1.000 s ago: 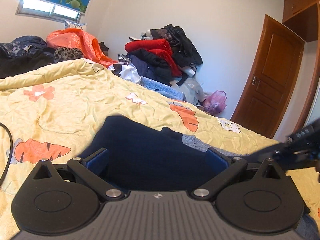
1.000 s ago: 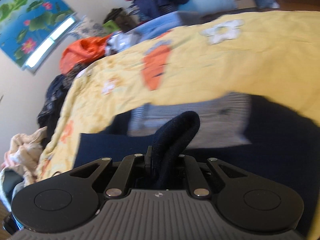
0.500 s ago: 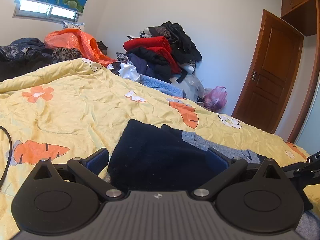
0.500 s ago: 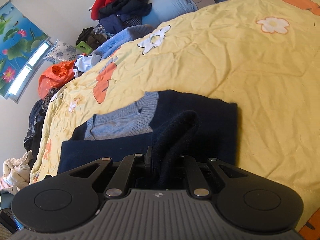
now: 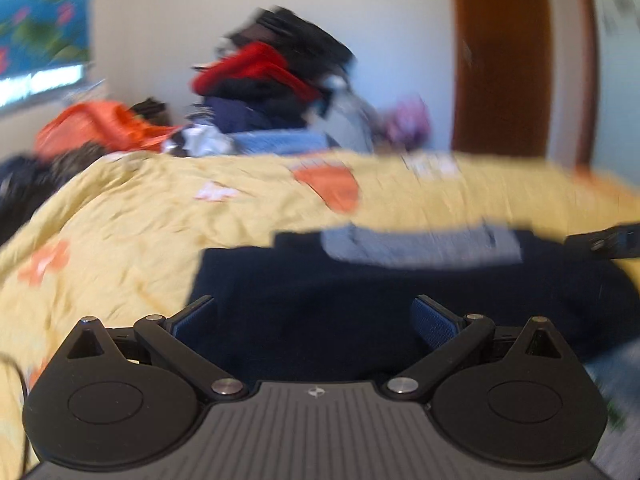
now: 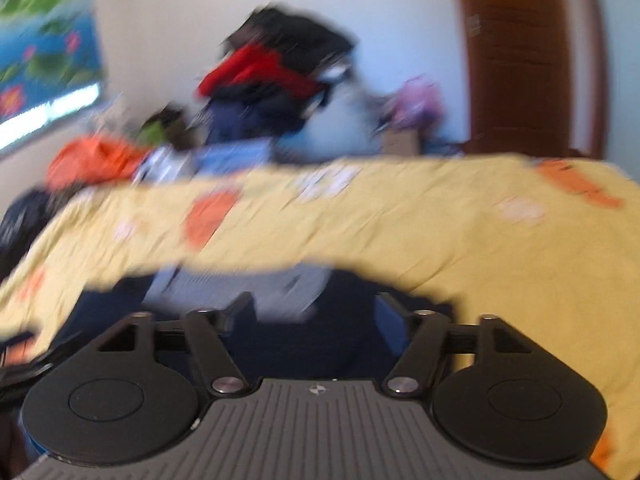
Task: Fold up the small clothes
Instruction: 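Open both tools and withdraw them from the folded sweater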
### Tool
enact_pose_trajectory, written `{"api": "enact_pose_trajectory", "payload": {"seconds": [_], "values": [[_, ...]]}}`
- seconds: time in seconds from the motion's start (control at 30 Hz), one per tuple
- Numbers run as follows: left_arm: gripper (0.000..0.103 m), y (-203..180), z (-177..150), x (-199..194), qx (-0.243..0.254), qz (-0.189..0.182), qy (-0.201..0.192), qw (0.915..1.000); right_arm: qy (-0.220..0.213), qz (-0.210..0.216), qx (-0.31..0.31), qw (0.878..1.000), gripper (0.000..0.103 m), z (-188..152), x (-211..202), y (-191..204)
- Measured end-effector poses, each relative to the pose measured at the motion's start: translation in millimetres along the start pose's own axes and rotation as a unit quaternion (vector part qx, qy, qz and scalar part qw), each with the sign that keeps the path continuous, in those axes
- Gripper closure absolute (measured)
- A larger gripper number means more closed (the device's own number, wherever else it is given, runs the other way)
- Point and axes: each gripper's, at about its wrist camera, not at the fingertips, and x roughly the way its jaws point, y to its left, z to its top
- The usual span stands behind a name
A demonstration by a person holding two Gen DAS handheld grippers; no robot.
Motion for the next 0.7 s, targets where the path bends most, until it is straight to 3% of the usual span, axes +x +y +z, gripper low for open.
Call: {"api": "enact_pose_trajectory", "payload": {"seconds": [0.07, 0.1, 0.23, 0.33, 0.43, 0.53, 0.67, 0.7], "values": [[0.000, -9.7, -7.7, 11.0, 0.037, 0.000, 0.023, 0.9991, 0.019, -0.033, -0.010, 0.999, 0.035, -18.1, 17.7, 7.5], [0.000, -10.0, -14.2, 17.2, 0.037, -0.003, 0.041, 0.9985, 0.002, -0.043, -0.022, 0.999, 0.035, -27.1, 19.5, 9.4], [0.000, 11.9, -16.3, 25.7, -0.029, -0.042, 0.064, 0.9967, -0.015, -0.081, -0.029, 0.996, 0.031, -32.4, 15.5, 16.7], [0.000, 18.5, -16.0, 27.6, -0.042, -0.056, 0.069, 0.9951, -0.003, -0.099, -0.013, 0.995, 0.026, -35.5, -3.6, 17.3], [0.000, 17.6, -14.9, 27.2, -0.041, -0.055, 0.069, 0.9952, 0.004, -0.110, -0.008, 0.994, 0.012, -52.3, -23.9, 19.4], [0.000, 16.1, -14.5, 26.2, -0.040, -0.051, 0.068, 0.9956, 0.022, -0.112, -0.012, 0.993, 0.006, -76.9, -25.8, 15.0], [0.000, 7.7, -15.7, 3.6, -0.026, -0.010, 0.067, 0.9973, 0.021, -0.098, -0.005, 0.995, 0.000, -77.2, -26.2, 10.9], [0.000, 6.4, -17.0, -9.5, -0.027, -0.016, 0.068, 0.9972, 0.023, -0.102, -0.011, 0.994, 0.000, -77.4, -25.5, 13.2]]}}
